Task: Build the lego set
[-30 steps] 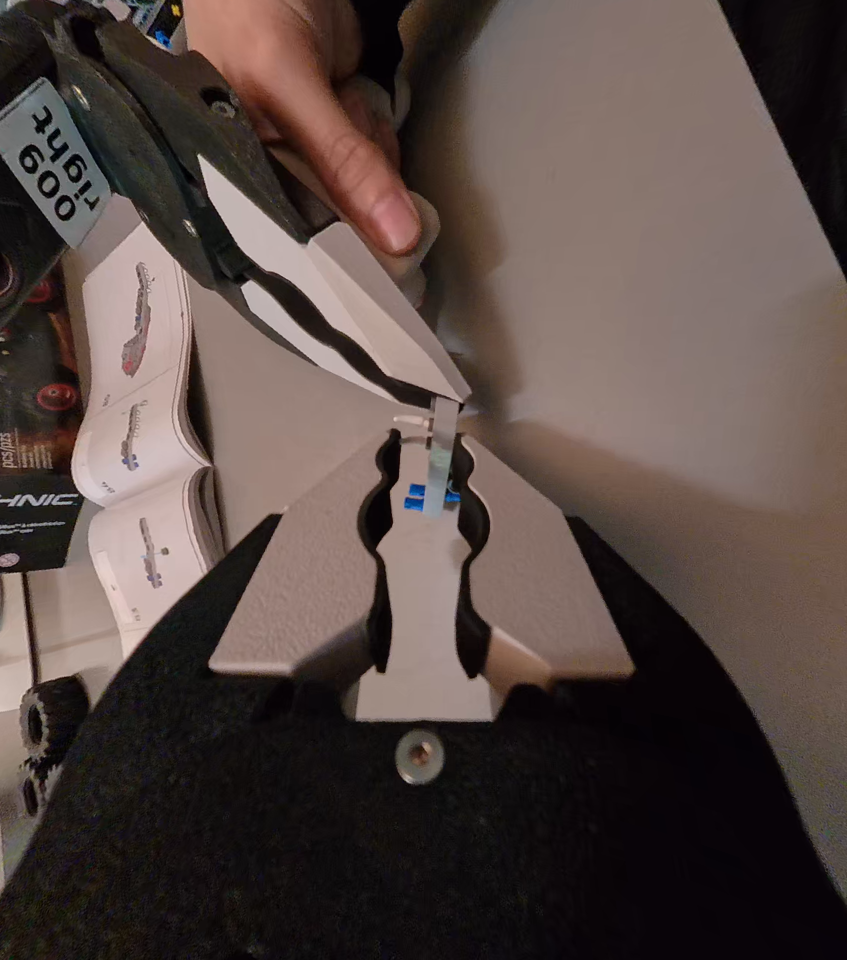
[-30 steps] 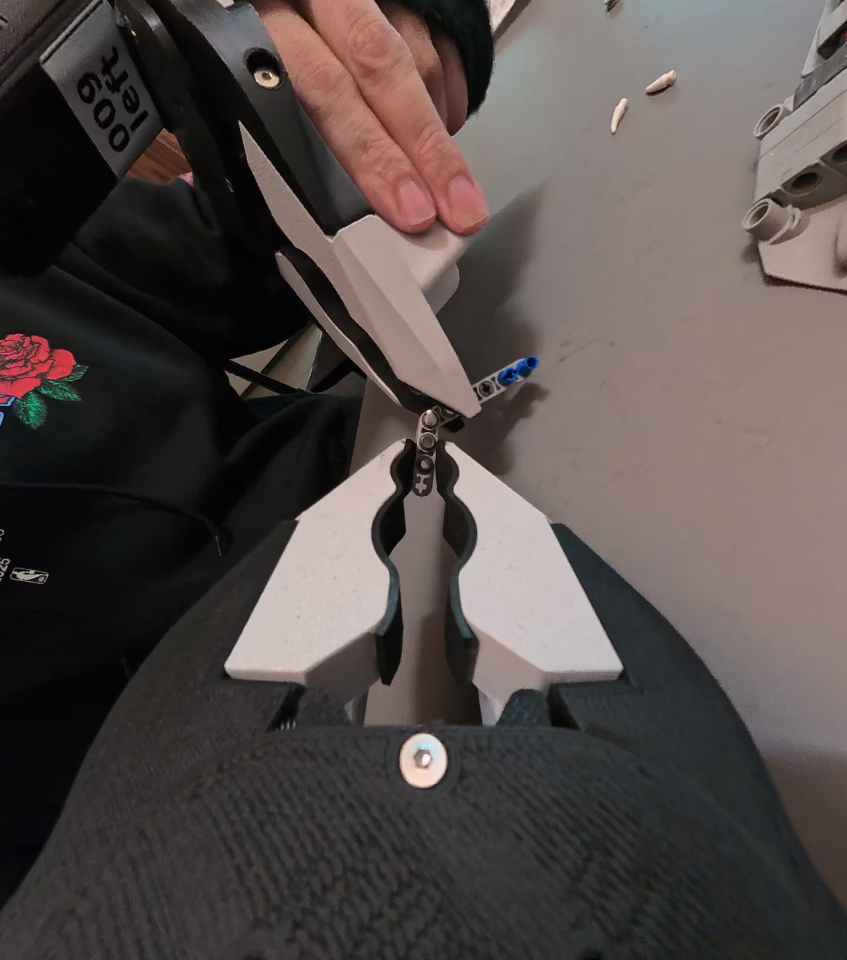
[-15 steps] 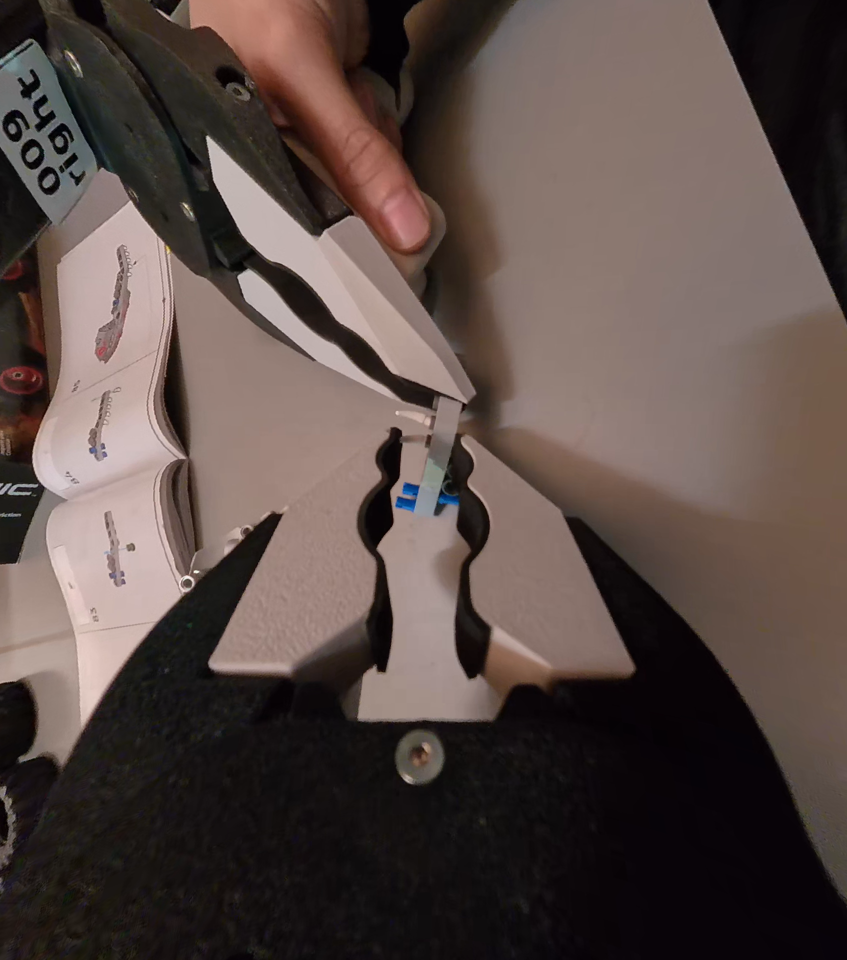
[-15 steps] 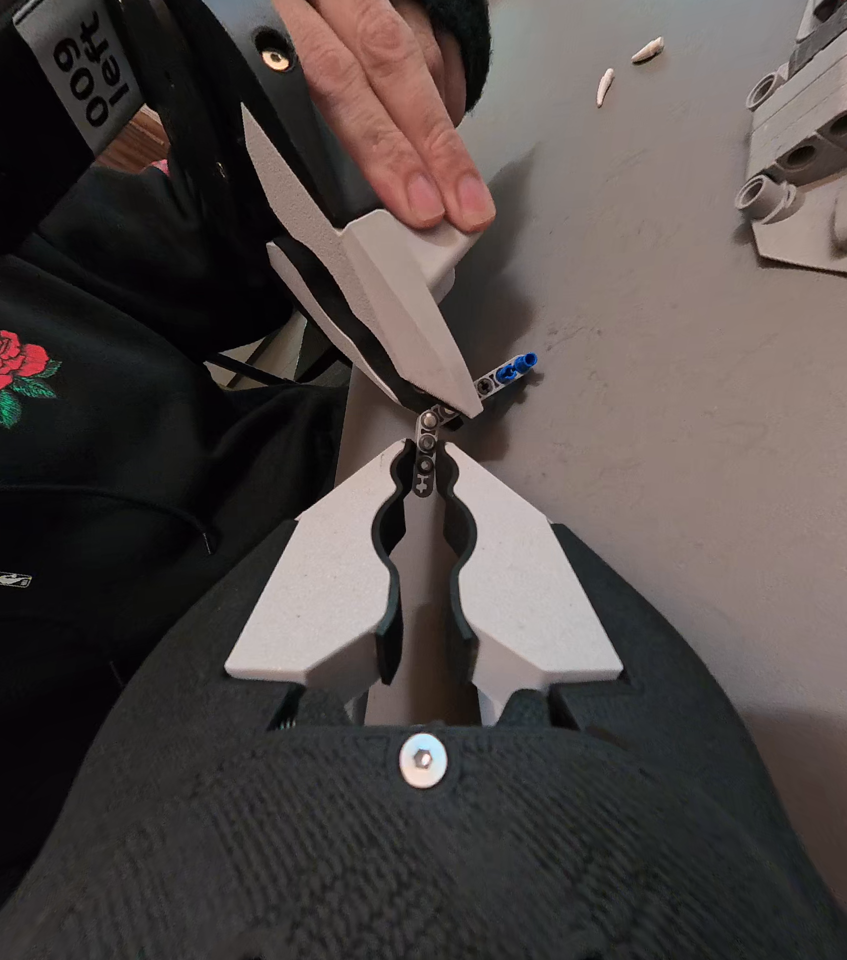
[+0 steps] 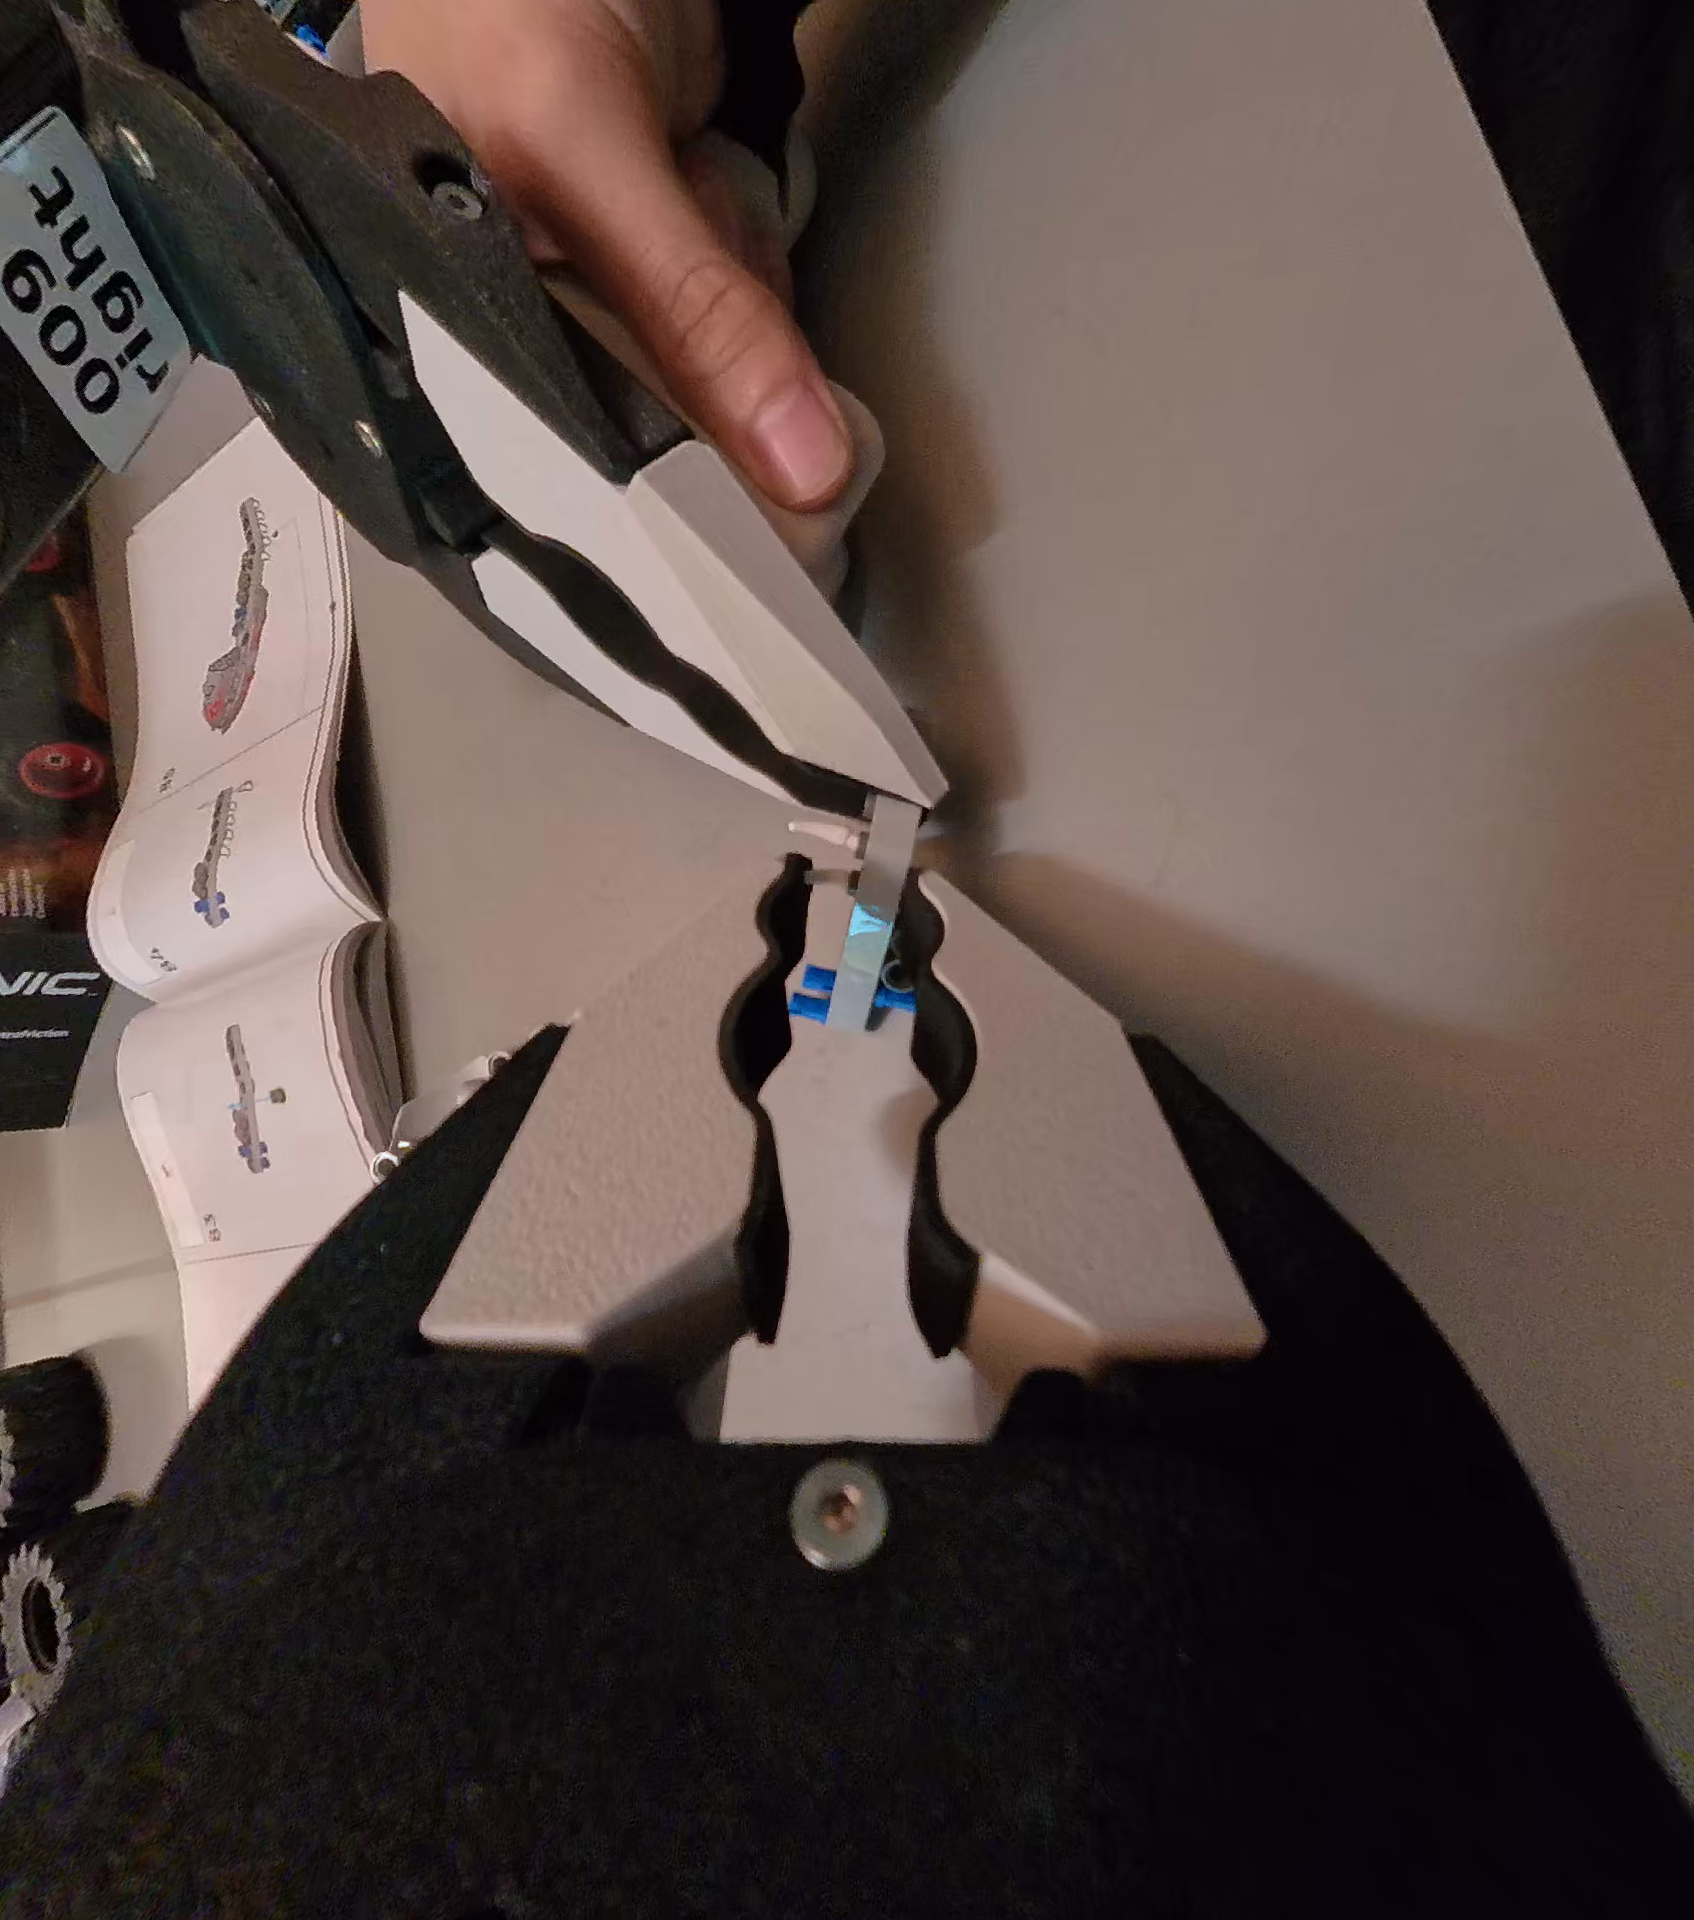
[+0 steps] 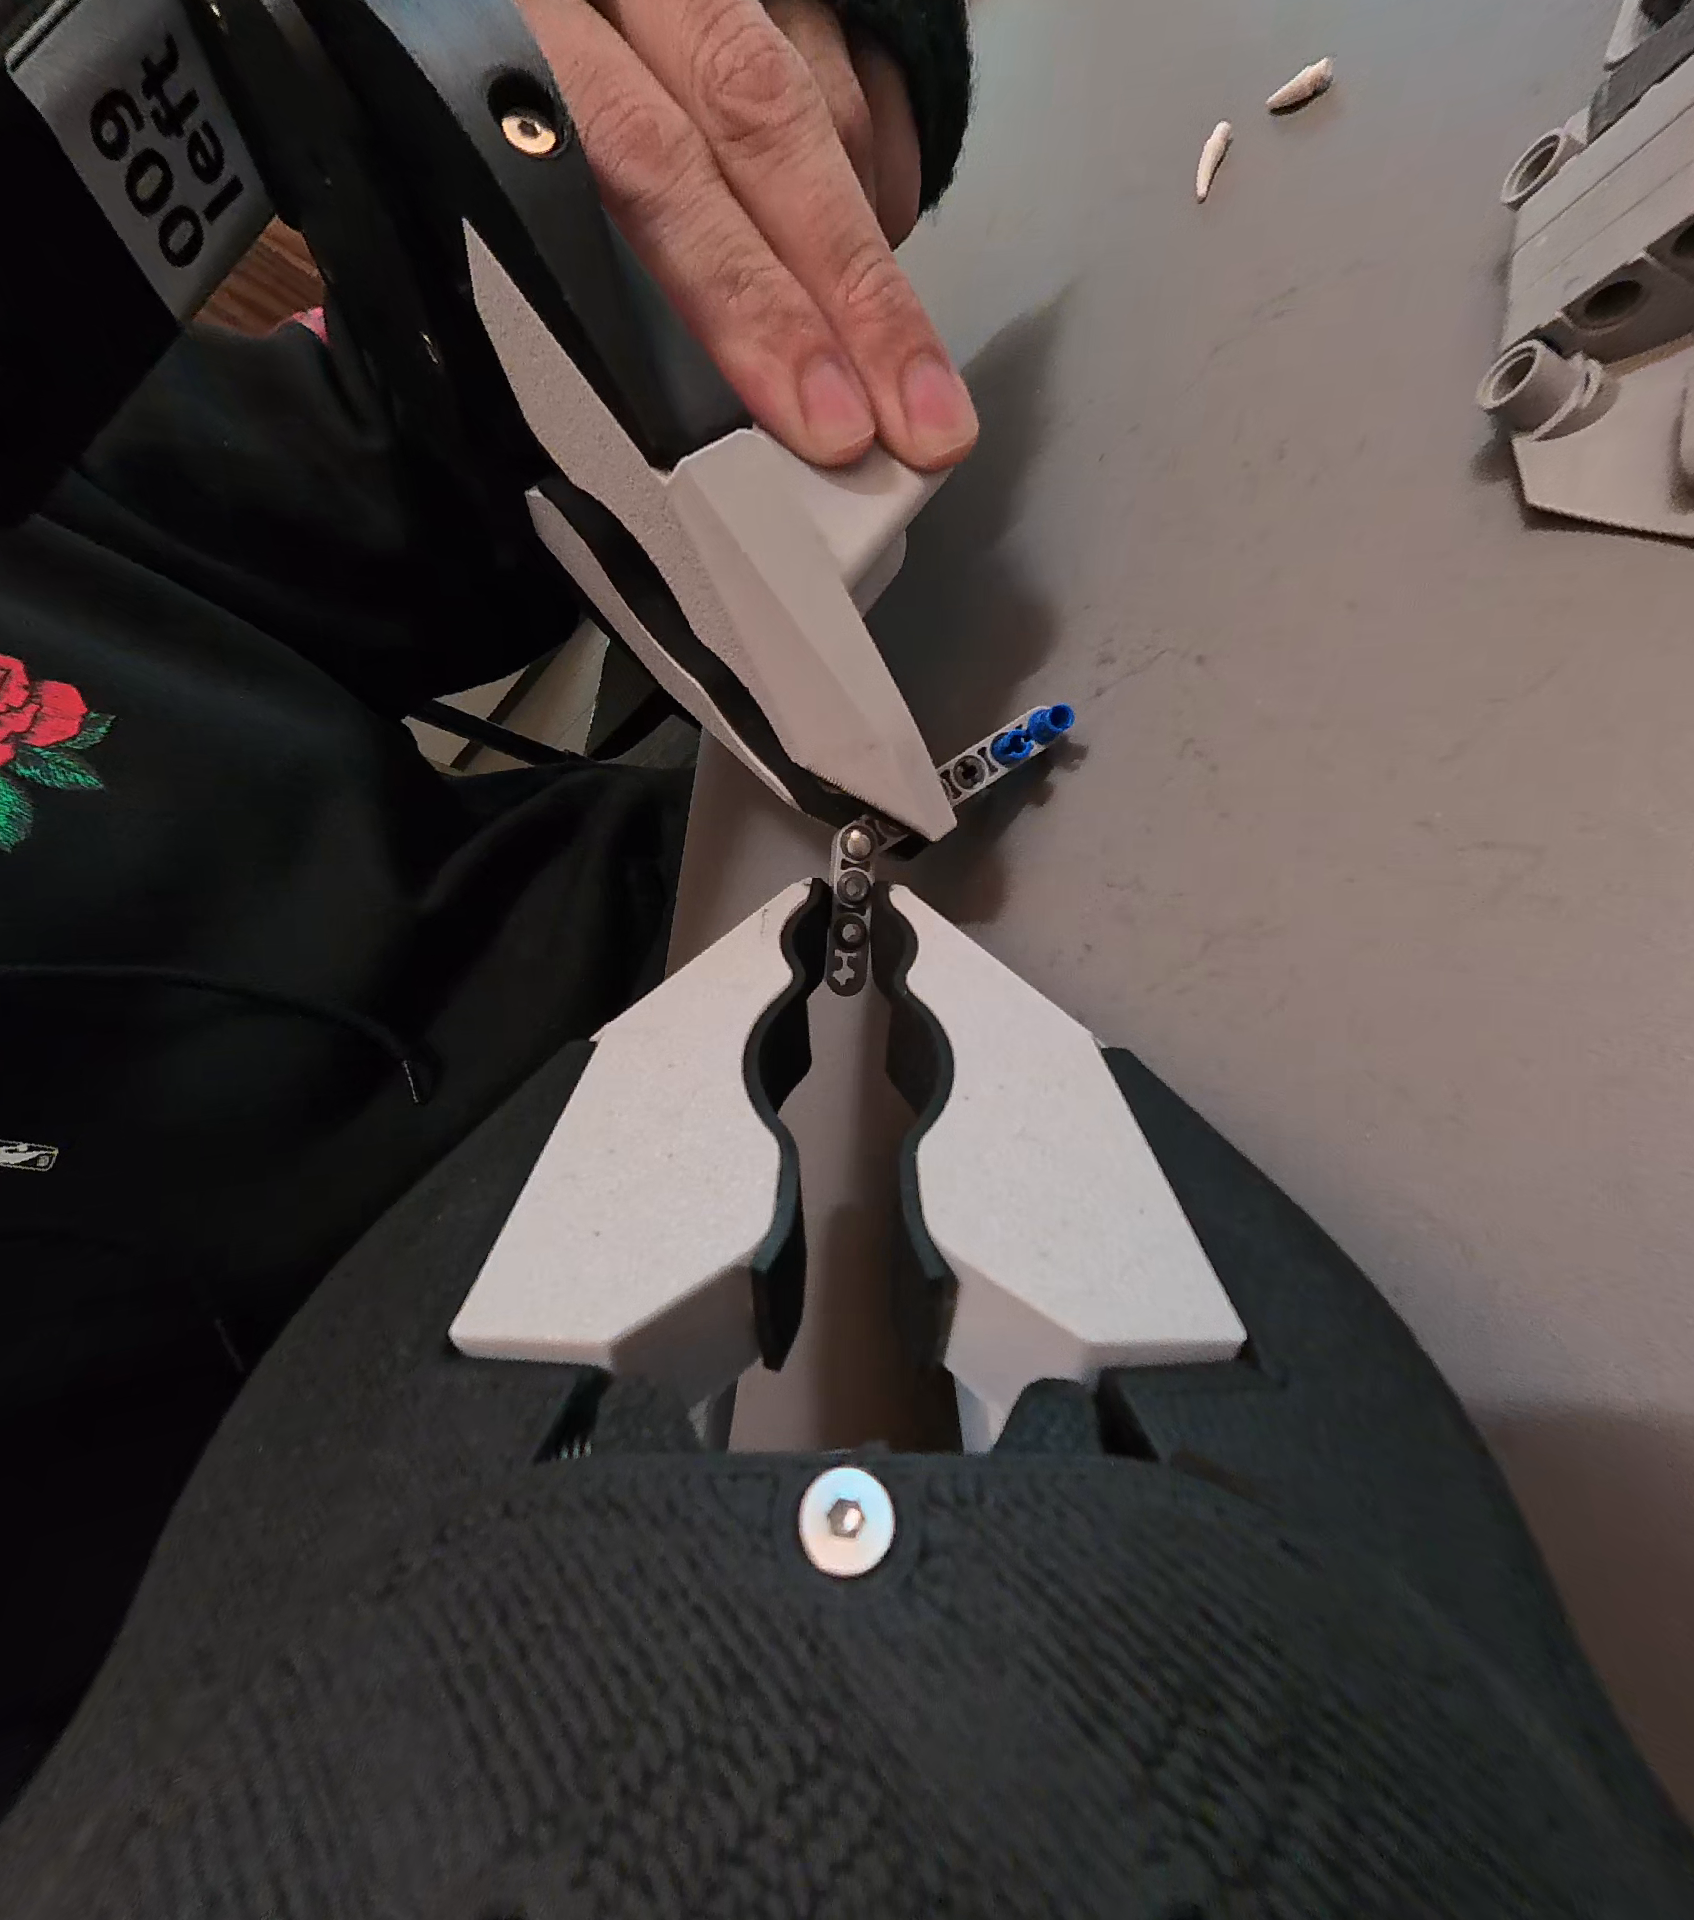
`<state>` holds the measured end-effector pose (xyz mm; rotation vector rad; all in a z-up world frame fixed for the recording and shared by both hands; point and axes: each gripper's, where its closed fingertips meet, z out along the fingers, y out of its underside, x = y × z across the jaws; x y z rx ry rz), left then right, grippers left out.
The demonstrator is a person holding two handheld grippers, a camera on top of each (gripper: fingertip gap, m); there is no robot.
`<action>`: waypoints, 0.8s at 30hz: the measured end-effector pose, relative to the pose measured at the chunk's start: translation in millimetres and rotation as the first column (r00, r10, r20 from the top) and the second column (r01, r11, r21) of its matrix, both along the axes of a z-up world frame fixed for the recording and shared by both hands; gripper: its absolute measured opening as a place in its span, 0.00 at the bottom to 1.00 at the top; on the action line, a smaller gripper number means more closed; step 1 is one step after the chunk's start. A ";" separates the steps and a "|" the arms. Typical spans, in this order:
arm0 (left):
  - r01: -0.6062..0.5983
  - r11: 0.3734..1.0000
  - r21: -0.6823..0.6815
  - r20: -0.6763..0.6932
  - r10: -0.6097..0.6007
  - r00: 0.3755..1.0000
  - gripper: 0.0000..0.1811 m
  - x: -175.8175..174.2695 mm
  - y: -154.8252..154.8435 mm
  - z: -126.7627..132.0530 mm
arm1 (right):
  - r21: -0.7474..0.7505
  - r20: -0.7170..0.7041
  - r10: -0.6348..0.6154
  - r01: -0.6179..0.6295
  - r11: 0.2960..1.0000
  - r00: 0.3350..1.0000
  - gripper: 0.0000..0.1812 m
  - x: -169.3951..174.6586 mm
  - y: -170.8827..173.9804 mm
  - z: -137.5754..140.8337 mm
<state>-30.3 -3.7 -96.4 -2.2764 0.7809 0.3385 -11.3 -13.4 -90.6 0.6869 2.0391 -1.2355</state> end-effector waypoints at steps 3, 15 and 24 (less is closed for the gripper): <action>0.001 1.000 0.014 -0.005 0.000 1.000 0.09 0.4 -0.2 0.6 | -0.007 0.004 -0.001 0.001 1.000 1.000 0.03 -0.3 -0.1 0.8; 0.090 0.995 0.041 -0.190 -0.081 0.979 0.13 4.5 5.4 13.1 | -0.020 0.010 -0.008 0.009 1.000 1.000 0.03 -1.4 -0.5 2.5; 0.135 0.991 -0.015 -0.290 -0.133 0.948 0.11 5.0 5.9 10.5 | -0.022 0.014 -0.005 0.005 1.000 1.000 0.03 -0.9 -0.5 2.6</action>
